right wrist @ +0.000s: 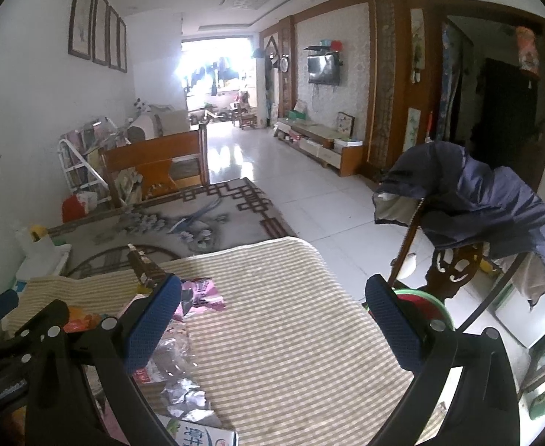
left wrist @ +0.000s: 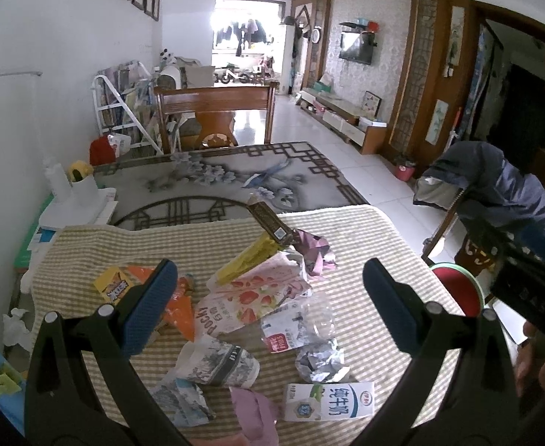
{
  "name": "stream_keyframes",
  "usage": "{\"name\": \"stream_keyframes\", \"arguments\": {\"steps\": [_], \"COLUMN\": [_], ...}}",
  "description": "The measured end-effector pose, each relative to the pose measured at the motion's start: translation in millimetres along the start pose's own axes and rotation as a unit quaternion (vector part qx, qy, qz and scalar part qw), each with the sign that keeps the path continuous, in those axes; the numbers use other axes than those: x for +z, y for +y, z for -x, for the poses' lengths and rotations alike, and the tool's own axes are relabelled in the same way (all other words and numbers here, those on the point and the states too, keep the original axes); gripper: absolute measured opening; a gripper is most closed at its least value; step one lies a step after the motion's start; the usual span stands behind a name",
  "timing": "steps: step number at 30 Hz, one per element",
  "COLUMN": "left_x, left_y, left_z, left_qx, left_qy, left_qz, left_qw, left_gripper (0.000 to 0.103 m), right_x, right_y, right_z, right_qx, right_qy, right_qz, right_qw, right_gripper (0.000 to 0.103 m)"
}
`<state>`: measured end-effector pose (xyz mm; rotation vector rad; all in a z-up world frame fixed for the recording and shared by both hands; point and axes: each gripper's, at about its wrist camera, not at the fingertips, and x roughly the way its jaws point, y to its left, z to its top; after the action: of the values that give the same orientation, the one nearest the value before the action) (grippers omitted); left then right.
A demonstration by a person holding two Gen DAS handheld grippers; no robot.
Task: Collect trash
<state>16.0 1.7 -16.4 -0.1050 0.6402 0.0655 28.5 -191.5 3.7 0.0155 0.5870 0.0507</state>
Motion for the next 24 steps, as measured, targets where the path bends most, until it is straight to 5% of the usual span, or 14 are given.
{"name": "stream_keyframes", "arguments": {"steps": [24], "left_x": [0.8], "left_y": [-2.1], "left_z": [1.8], "left_qx": [0.0], "left_qy": [0.018], "left_qz": [0.0], "left_qw": [0.9998], "left_gripper": [0.098], "right_x": [-4.5], "right_y": [9.1], "right_z": [2.5], "right_qx": [0.016], "right_qy": [0.005], "right_qz": [0.004], "right_qw": [1.0], "right_gripper": [0.096]}}
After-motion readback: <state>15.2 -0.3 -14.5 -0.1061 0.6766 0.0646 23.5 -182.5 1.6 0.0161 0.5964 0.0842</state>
